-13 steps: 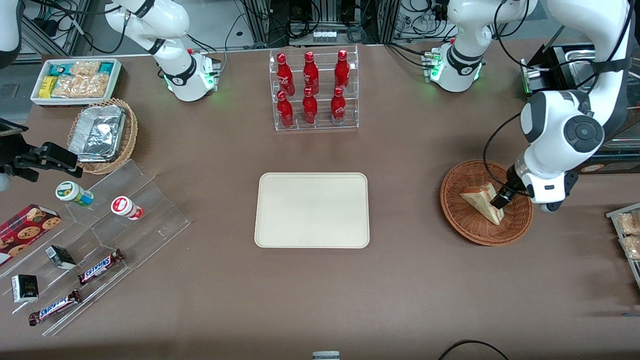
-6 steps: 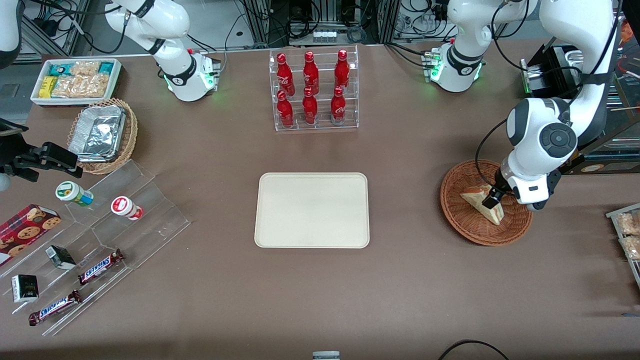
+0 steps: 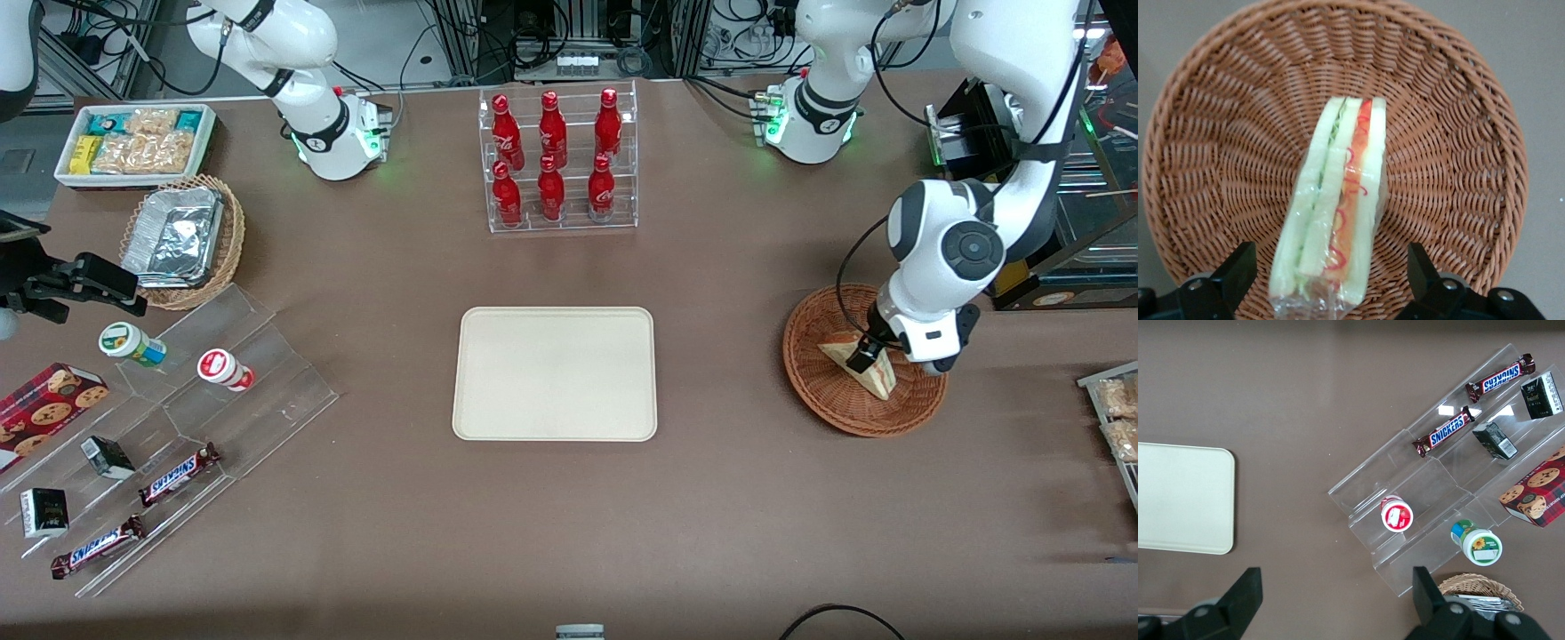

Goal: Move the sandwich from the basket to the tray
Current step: 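Lower the left gripper and close it on the wrapped sandwich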

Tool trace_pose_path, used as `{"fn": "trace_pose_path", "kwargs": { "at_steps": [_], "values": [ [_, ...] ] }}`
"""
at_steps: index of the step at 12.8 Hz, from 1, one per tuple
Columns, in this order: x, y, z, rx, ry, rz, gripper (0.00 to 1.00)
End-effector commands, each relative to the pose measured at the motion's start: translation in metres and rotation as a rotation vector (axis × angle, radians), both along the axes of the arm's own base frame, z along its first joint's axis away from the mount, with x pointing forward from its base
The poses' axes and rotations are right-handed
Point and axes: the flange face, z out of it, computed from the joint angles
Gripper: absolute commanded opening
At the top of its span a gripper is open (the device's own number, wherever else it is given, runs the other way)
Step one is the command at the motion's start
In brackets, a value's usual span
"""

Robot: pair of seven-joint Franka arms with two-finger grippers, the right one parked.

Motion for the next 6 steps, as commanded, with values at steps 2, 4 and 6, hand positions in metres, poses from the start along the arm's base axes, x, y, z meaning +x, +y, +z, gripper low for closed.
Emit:
{"fn": "trace_pose_path", "kwargs": {
  "at_steps": [2, 4, 6],
  "values": [
    [-0.0004, -0.0043, -0.0120, 0.032, -0.009, 0.000, 0.93],
    [-0.0006, 0.0012, -0.0120, 0.051, -0.011, -0.002, 0.90],
    [-0.0012, 0.0021, -0.0133, 0.053, -0.008, -0.001, 0.85]
  ]
}}
